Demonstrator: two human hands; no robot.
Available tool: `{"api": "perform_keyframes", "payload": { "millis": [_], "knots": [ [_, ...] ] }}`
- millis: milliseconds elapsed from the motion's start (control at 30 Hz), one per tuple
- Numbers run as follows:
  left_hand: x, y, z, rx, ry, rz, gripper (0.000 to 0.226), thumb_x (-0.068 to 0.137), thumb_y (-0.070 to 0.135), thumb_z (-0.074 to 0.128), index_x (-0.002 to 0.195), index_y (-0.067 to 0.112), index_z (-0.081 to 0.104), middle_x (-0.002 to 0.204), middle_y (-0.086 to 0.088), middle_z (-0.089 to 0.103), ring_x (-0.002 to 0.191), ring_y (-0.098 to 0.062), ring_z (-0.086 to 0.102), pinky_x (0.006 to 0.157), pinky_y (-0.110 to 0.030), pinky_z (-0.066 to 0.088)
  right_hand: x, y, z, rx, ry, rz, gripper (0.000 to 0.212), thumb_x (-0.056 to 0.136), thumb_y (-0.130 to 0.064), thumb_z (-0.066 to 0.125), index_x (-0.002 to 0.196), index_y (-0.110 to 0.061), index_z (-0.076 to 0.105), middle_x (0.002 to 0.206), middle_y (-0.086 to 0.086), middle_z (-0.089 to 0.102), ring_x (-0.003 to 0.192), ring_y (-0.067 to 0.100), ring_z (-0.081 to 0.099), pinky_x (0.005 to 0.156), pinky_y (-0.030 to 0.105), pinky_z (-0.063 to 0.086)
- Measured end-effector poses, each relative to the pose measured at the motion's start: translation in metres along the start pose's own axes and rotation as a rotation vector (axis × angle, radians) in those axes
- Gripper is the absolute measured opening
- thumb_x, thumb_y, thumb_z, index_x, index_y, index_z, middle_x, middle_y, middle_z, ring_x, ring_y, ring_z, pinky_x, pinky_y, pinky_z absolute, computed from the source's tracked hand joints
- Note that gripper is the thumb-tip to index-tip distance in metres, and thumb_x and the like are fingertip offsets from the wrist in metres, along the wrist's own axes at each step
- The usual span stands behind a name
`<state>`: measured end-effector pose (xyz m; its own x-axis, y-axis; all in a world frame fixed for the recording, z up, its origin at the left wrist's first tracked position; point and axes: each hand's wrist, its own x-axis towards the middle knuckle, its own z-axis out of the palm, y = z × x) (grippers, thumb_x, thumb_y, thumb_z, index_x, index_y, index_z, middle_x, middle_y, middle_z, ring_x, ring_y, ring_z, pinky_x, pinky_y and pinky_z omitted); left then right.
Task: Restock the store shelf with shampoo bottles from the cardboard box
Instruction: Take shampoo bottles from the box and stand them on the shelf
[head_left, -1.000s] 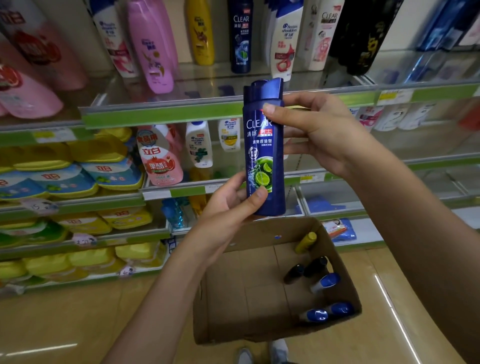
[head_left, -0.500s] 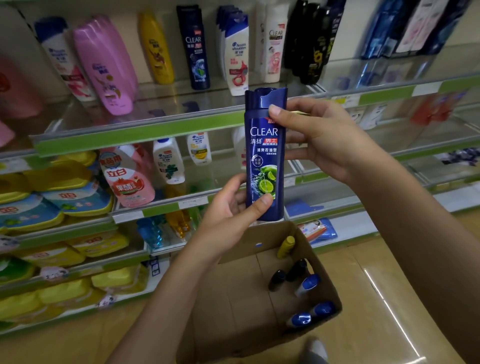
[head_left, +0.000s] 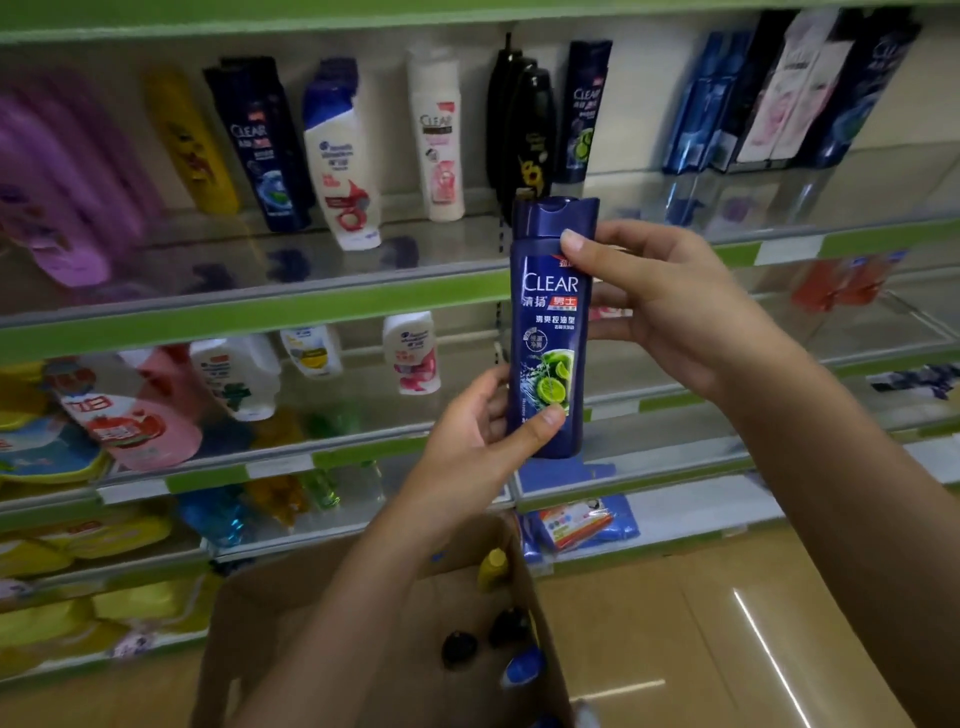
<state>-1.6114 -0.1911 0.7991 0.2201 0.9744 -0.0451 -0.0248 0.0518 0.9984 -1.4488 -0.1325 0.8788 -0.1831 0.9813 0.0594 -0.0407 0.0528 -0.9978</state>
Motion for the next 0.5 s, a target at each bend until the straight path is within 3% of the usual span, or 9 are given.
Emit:
{"api": "perform_keyframes", "payload": {
  "millis": [133,233,367,500],
  "knots": [
    [0.054,0.009,0.050,0.034,0.031,0.015,0.038,0.084,0.014,0.067,0.112,0.033,0.050,0.111,0.012,0.065,0.098,0.000,0.065,0.081,-0.015,0.053,0.025,-0.005,-0.059,0.004,-0.022,-0.047,0.025,0.089,-0.021,0.065,0.112,-0.010,0.065,0.093,0.000,0.073,0.081,0.014,0.068,0.074,0.033,0.057],
    [0.089,0.019,0.077,0.073,0.053,0.028,0.037,0.086,0.012,0.066,0.110,0.034,0.048,0.107,0.016,0.062,0.091,0.008,0.063,0.080,-0.012,0.052,0.046,-0.008,-0.095,0.024,-0.028,-0.092,0.030,0.086,-0.019,0.066,0.115,-0.011,0.065,0.097,0.000,0.073,0.089,0.016,0.069,0.083,0.039,0.057],
    [0.142,0.035,0.101,0.183,0.118,0.095,0.038,0.084,0.014,0.069,0.113,0.030,0.051,0.107,0.017,0.062,0.093,0.010,0.060,0.079,-0.005,0.047,0.083,-0.015,-0.133,0.047,-0.039,-0.153,0.025,0.090,-0.016,0.064,0.115,-0.012,0.066,0.102,0.002,0.071,0.094,0.016,0.068,0.086,0.038,0.057],
    [0.202,0.052,0.103,0.344,0.213,0.164,0.036,0.079,0.008,0.074,0.109,0.018,0.059,0.094,0.013,0.063,0.079,0.015,0.057,0.070,0.000,0.043,0.130,-0.019,-0.151,0.066,-0.053,-0.215,0.022,0.093,-0.013,0.060,0.114,-0.013,0.066,0.100,0.001,0.070,0.095,0.016,0.067,0.082,0.033,0.057]
  ]
}}
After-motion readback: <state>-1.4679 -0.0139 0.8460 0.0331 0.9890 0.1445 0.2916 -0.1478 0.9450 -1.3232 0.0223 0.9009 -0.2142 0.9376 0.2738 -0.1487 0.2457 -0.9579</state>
